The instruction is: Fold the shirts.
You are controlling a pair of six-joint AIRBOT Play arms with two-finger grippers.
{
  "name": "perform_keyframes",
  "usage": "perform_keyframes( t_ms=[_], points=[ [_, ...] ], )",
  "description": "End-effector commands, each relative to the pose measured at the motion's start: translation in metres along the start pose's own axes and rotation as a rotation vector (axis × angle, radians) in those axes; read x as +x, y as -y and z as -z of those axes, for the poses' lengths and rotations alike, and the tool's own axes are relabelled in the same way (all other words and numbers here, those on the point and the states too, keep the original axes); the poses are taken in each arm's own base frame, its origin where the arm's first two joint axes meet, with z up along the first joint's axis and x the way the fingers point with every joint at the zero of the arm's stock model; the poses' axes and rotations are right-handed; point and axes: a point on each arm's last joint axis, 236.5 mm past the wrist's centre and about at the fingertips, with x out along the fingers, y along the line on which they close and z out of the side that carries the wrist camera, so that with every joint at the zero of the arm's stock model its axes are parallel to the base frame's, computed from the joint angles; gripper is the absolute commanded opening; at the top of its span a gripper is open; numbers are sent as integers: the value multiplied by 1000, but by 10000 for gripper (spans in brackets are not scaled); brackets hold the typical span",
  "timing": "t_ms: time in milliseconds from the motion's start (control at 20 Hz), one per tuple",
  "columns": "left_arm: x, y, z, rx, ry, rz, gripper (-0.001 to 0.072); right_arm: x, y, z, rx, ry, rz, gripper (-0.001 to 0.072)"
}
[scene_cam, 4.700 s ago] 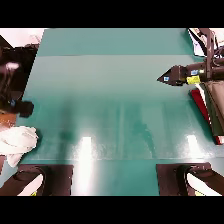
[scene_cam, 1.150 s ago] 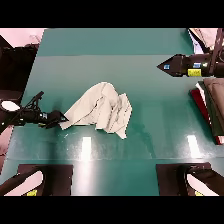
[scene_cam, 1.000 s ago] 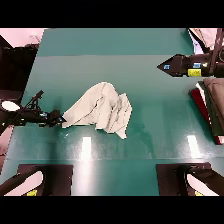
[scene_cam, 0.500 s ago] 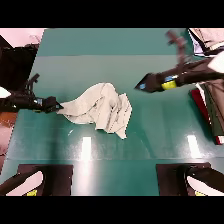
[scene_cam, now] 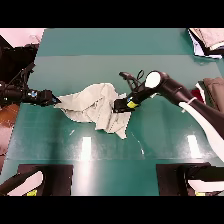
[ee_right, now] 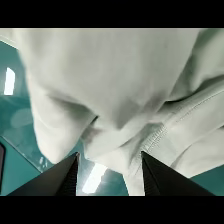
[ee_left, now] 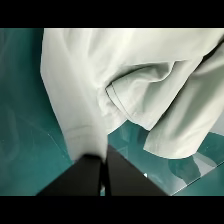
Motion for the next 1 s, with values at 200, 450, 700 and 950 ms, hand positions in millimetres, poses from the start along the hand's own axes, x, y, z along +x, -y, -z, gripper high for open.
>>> perform_keyframes(
  t_ms=[200, 450, 700, 950],
  points=[
    [-1, 2, 0, 5, -1, 3, 21, 46, 9, 10, 48, -76, 28, 436],
    [-9, 2, -9, 39, 25, -5, 21, 27, -1, -3, -51, 2, 34, 15],
    [-107, 36, -86, 158, 257, -37, 21, -150, 44, -38, -95, 271, 367, 14],
    [-220, 125, -136, 337, 547, -47, 21, -356, 12, -56, -94, 799, 399, 14]
  ],
)
